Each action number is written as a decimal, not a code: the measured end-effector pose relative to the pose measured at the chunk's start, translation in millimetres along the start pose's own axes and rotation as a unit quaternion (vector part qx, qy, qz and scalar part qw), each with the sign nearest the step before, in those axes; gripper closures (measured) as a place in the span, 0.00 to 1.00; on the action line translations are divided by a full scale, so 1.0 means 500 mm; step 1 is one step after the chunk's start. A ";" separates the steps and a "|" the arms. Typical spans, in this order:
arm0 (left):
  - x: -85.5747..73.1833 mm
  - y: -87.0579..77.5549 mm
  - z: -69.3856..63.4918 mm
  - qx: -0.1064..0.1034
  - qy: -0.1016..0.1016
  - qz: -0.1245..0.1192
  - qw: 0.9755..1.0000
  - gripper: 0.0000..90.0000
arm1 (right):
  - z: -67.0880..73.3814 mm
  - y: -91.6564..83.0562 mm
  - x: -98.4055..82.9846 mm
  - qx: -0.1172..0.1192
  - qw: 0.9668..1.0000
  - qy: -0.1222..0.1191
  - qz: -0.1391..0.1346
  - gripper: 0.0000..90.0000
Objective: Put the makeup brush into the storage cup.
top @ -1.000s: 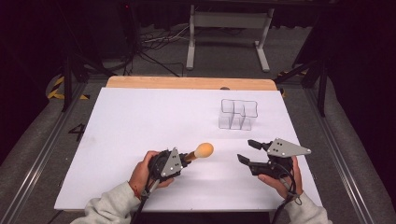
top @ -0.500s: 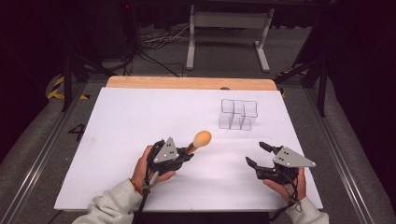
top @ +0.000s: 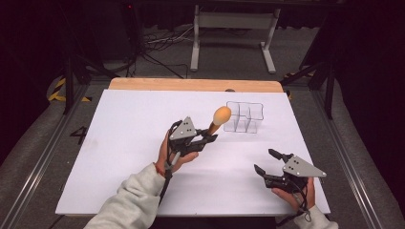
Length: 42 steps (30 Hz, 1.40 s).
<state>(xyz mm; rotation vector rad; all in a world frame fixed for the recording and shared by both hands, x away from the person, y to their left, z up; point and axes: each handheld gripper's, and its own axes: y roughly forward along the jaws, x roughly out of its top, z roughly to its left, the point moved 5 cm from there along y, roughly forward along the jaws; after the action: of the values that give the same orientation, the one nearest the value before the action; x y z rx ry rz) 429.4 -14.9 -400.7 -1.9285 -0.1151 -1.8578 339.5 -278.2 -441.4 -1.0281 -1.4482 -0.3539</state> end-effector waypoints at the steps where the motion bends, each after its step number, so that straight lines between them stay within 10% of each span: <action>1: 0.000 0.000 0.000 0.000 0.000 0.000 1.000 0.82 | 0.002 0.001 -0.002 0.002 1.000 0.001 0.002 0.29; 10: 0.070 0.072 0.033 0.002 -0.025 -0.051 0.998 0.82 | 0.009 -0.011 -0.013 -0.007 1.000 -0.003 0.006 0.26; 24: 0.115 0.218 0.011 0.030 -0.009 -0.064 0.997 0.82 | 0.007 -0.036 -0.025 -0.023 1.000 0.002 0.001 0.26; 42: 0.150 0.336 0.014 0.080 -0.034 -0.086 0.992 0.82 | -0.003 -0.047 -0.027 -0.028 0.999 0.019 -0.015 0.25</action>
<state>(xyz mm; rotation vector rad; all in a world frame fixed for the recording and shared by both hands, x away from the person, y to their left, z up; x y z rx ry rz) 504.1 -181.0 -372.8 -1.9234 -0.4521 -1.8278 320.6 -297.3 -445.1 -1.0403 -1.4275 -0.4346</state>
